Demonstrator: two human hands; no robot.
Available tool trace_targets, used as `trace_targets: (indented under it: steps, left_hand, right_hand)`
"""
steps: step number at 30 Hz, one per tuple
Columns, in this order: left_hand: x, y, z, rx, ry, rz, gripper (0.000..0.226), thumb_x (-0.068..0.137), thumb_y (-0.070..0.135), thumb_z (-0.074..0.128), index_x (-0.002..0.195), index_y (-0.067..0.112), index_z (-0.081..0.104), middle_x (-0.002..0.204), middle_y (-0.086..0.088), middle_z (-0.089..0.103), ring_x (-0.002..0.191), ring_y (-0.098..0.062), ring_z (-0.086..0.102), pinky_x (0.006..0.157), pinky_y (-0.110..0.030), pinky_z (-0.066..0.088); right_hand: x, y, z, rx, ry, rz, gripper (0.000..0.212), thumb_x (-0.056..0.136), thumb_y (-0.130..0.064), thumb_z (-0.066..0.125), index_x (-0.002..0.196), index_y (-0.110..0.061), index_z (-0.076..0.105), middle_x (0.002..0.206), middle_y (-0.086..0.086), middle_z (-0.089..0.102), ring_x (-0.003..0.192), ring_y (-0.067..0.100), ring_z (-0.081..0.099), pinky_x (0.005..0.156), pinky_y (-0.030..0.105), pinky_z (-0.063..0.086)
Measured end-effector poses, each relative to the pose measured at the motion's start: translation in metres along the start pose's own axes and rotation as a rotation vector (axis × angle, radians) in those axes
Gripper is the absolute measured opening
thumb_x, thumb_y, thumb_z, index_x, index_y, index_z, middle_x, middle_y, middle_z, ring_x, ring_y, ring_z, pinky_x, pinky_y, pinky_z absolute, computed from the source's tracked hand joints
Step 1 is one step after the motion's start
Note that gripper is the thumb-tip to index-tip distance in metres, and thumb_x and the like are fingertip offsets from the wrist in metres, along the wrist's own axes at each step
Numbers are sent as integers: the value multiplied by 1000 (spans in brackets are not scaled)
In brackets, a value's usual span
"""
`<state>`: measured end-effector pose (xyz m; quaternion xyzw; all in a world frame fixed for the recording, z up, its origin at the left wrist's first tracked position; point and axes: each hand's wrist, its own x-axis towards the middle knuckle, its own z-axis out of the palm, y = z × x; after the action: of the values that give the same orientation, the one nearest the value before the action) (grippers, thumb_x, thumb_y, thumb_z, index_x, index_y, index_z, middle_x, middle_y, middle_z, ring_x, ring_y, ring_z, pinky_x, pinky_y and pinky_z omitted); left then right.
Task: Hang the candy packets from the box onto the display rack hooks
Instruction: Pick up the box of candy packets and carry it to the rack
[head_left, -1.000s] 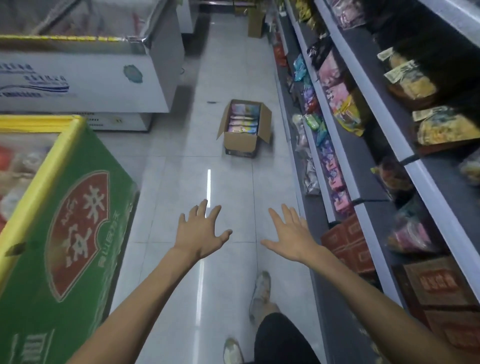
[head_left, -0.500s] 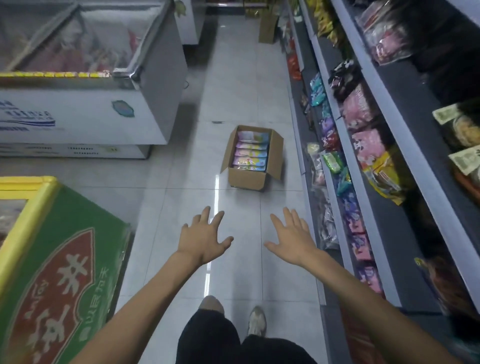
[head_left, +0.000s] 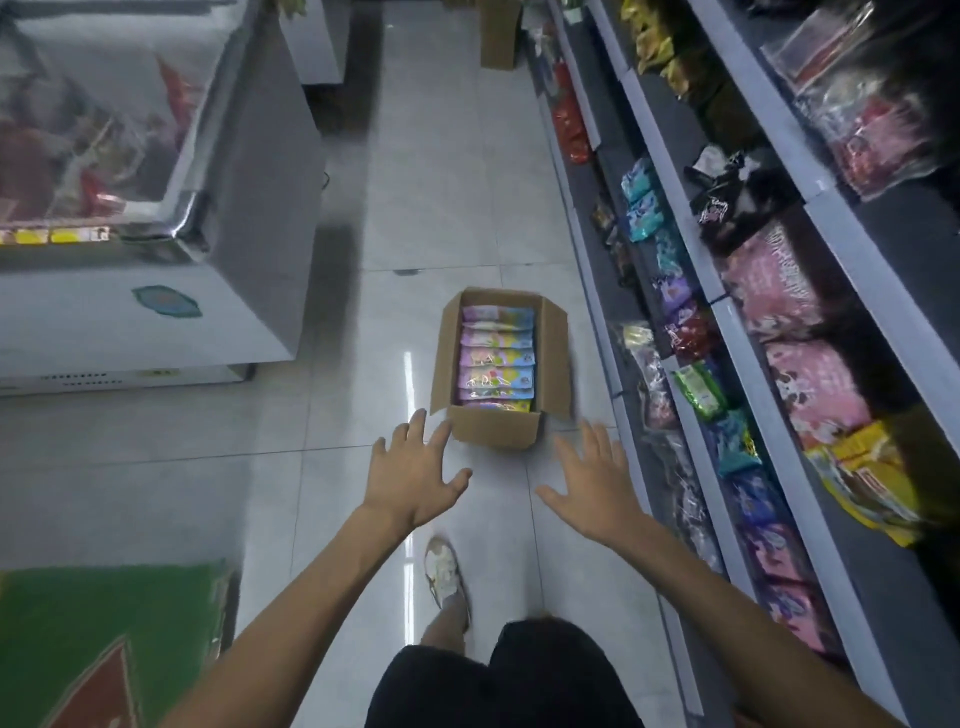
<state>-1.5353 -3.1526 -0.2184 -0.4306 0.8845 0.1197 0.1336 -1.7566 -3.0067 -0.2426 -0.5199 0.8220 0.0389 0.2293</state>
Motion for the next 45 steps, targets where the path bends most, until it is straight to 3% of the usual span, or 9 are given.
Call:
trace_targets:
  steps: [9, 14, 17, 22, 30, 33, 38, 42, 45]
  left_hand:
    - [177, -39, 1, 33, -104, 25, 77, 96, 68, 45, 160, 30, 28, 166, -11, 27, 141, -33, 43, 111, -50, 39]
    - [282, -37, 41, 26, -131, 3, 78, 95, 68, 46, 160, 27, 28, 162, -13, 34, 136, -35, 47, 107, -51, 42]
    - [341, -31, 82, 1, -166, -51, 79, 95, 68, 46, 158, 23, 32, 155, -13, 42, 130, -35, 52, 102, -50, 45]
    - [437, -21, 172, -43, -224, -95, 75, 95, 67, 47, 153, 21, 34, 150, -15, 44, 127, -38, 53, 101, -50, 46]
    - [561, -37, 316, -31, -239, -192, 80, 97, 61, 50, 159, 24, 17, 155, -13, 40, 133, -38, 51, 102, -58, 50]
    - [596, -50, 358, -19, -228, -295, 90, 94, 55, 61, 161, 22, 10, 155, -15, 38, 126, -41, 56, 92, -57, 54]
    - [632, -66, 413, -105, -140, -358, 94, 95, 24, 67, 163, 15, 3, 152, -15, 38, 99, -39, 67, 61, -42, 51]
    - [640, -70, 426, -199, -49, -350, 93, 98, 29, 69, 165, 17, 6, 148, -11, 51, 80, -28, 69, 62, -34, 46]
    - [645, -73, 429, -245, -22, -389, 88, 100, 36, 65, 164, 20, 7, 131, -12, 65, 76, -28, 69, 66, -40, 54]
  right_hand:
    - [159, 23, -20, 90, 19, 118, 95, 83, -63, 38, 168, -23, 21, 173, 23, 10, 161, 43, 3, 128, 58, 7]
    - [270, 71, 11, 149, 106, 158, 92, 91, -57, 60, 167, -20, 24, 170, 26, 22, 159, 46, 16, 126, 63, 18]
    - [338, 100, 41, 149, 135, 154, 90, 93, -50, 70, 165, -16, 27, 166, 29, 28, 156, 48, 23, 123, 65, 26]
    - [436, 139, 112, 129, 49, 164, 92, 96, -51, 67, 168, -16, 21, 168, 29, 25, 157, 47, 21, 125, 62, 21]
    - [552, 173, 238, 158, -30, 219, 97, 87, -47, 77, 163, -14, 26, 158, 29, 38, 146, 48, 38, 111, 60, 45]
    - [593, 179, 279, 240, 34, 321, 106, 81, -51, 83, 160, -15, 22, 150, 25, 44, 137, 45, 48, 103, 58, 52]
    - [646, 178, 339, 397, 110, 406, 119, 84, -55, 82, 167, -18, 5, 171, 13, 26, 152, 37, 37, 118, 53, 42]
    - [668, 178, 359, 425, 205, 632, 103, 95, -31, 77, 168, -19, 6, 166, 13, 38, 143, 40, 50, 107, 54, 50]
    - [673, 181, 362, 432, 193, 644, 83, 99, -23, 70, 167, -19, 20, 160, 12, 45, 137, 39, 55, 103, 52, 52]
